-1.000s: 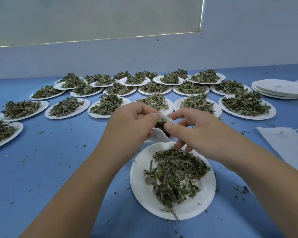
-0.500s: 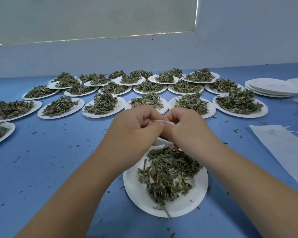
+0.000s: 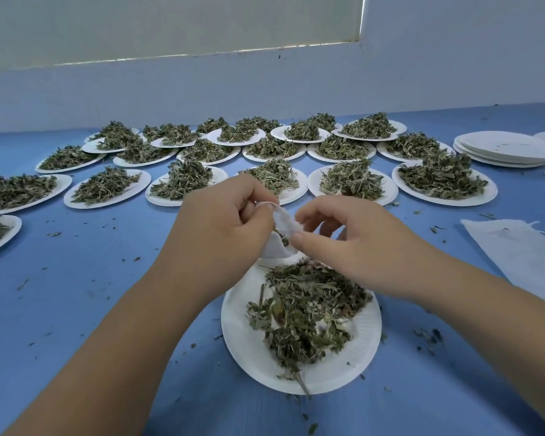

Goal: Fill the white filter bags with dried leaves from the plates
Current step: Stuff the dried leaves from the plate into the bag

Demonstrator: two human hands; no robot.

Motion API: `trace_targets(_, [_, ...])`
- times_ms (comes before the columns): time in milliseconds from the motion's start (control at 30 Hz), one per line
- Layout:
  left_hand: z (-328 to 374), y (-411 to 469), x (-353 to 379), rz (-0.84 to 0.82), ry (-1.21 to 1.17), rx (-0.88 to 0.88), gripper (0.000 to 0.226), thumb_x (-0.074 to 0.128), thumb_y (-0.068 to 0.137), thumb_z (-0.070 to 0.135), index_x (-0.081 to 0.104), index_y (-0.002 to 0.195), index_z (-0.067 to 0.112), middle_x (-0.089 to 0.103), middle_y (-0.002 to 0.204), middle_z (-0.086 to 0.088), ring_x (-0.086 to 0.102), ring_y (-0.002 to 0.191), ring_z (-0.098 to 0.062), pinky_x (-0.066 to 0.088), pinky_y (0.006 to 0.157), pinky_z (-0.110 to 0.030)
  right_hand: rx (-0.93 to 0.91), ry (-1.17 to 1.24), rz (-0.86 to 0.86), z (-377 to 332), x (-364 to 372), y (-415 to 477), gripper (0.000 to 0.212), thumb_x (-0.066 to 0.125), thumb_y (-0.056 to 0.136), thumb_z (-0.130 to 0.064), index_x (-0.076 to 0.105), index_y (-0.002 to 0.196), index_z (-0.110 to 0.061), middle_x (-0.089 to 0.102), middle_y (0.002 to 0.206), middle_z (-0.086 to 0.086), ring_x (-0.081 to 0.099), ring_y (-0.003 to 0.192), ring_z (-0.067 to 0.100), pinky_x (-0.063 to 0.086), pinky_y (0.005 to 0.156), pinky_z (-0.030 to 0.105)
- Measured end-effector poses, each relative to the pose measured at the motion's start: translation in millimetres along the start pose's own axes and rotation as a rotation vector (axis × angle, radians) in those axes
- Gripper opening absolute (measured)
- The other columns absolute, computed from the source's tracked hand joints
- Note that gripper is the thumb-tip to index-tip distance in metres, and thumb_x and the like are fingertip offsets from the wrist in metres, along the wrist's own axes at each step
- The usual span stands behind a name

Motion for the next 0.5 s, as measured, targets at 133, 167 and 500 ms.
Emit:
trace_targets(133, [-3.2,0.9,-4.8,0.058,0.016,0.007,0.021,0.059,0.089,0.01,0.066,0.077,0.025,0.052,0.058,-0.008,0.04,0.045,-0.006,0.03,0.044,-0.009,-0.051,-0.262,-0.042,-0.1,-11.1,-17.0,0.04,0.044,0.073,-0.071,0.055,0.101,-0.044,0.051,0.095,-0.021,0.051,0.086,-0.001,0.038,0.067,0.018])
trace_targets(167, [-3.7,1.1,-6.0,0.071,0.025,0.013,0.022,0.058,0.089,0.009,0.065,0.077,0.026,0.051,0.057,-0.008,0.039,0.044,-0.006,0.029,0.043,-0.008,-0.066,-0.319,-0.077,-2.2,-11.5,-20.6,0.047,0.039,0.071,-0.078,0.052,0.104,-0.047,0.048,0.098,-0.023,0.049,0.089,-0.004,0.037,0.067,0.017])
trace_targets(500, [-11.2,4.2,-16.1,0.178,0.033,-0.02,0.023,0.057,0.09,0.01,0.066,0.078,0.028,0.045,0.053,-0.001,0.035,0.043,-0.006,0.026,0.041,-0.009,-0.063,-0.595,-0.447,-10.7,6.6,-54.2,0.076,0.034,0.059,-0.088,0.022,0.125,-0.053,0.03,0.111,-0.027,0.04,0.1,-0.002,0.044,0.085,0.027])
Point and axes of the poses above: each hand's wrist, its own y-axis towards the middle knuckle, its own x-axis out of the palm, z = x × y, the point moved 7 cm from there along y, towards the middle knuckle
